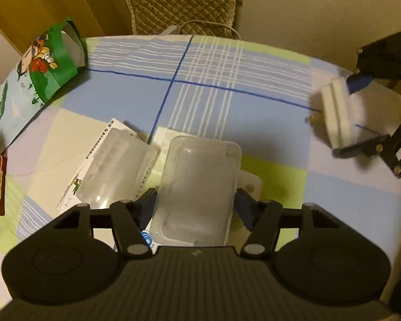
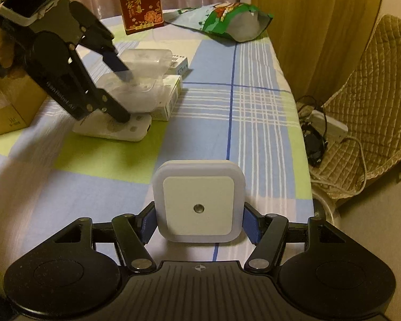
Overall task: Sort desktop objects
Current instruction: 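Carry the night light and clear tray over the cardboard box with both tools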
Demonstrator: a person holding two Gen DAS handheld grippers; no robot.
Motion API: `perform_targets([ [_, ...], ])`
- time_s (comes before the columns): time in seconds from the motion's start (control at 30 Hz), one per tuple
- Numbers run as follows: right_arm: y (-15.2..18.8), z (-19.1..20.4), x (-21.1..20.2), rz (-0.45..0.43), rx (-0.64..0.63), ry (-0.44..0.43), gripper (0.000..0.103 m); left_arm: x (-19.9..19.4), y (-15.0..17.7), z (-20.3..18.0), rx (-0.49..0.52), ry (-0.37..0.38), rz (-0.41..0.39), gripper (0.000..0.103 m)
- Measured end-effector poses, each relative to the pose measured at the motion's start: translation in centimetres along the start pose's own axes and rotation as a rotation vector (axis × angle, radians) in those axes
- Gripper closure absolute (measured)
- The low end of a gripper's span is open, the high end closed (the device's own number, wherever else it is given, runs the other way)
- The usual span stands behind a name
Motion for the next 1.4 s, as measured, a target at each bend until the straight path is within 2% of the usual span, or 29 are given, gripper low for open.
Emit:
perform_targets([
  [0.23, -0.5, 0.8, -0.3, 0.008, -0.040, 0.000, 0.039, -2.9, 1.5, -1.0, -0.101, -0.026, -0.067, 0.045],
  [0.4, -1.7, 1.6, -1.4, 0.001, -0.052, -0.037, 0.039, -7.1, 3.9, -1.8, -0.232, -0.040, -0.151, 0.045],
  [0.7, -4.6, 5.7, -3.4, 0.017, -0.136, -0.210, 0.039, -15.2, 10.2, -3.3, -0.420, -0.097, -0.271, 0.045],
  [0.9, -6.7, 9.5, -3.8, 0.036, -0.213, -0.313, 0.039, -19.9, 16.1, -4.3, -0.526, -0.170, -0.279, 0.045],
  [1.17, -10.7, 14.3, -4.3, 0.040, -0.259, -0.436, 0.039, -26.4, 25.1, -3.4, -0.691, -0.329, -0.258, 0.045],
  [1.4, -16.0, 18.3, -5.0, -0.013, -0.298, -0.516, 0.039, -31.1, 31.8, -0.8, -0.721, -0.453, -0.199, 0.045],
])
Point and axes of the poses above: each gripper's, at about its wrist camera, not at the fingertips, and x roughly the way its jaws point, z to its left, y to its underside, the point moved 3 cm from there along x, roughly the way its jaws point, and after that the axes turned 8 degrees about y, right-handed, at the moved point
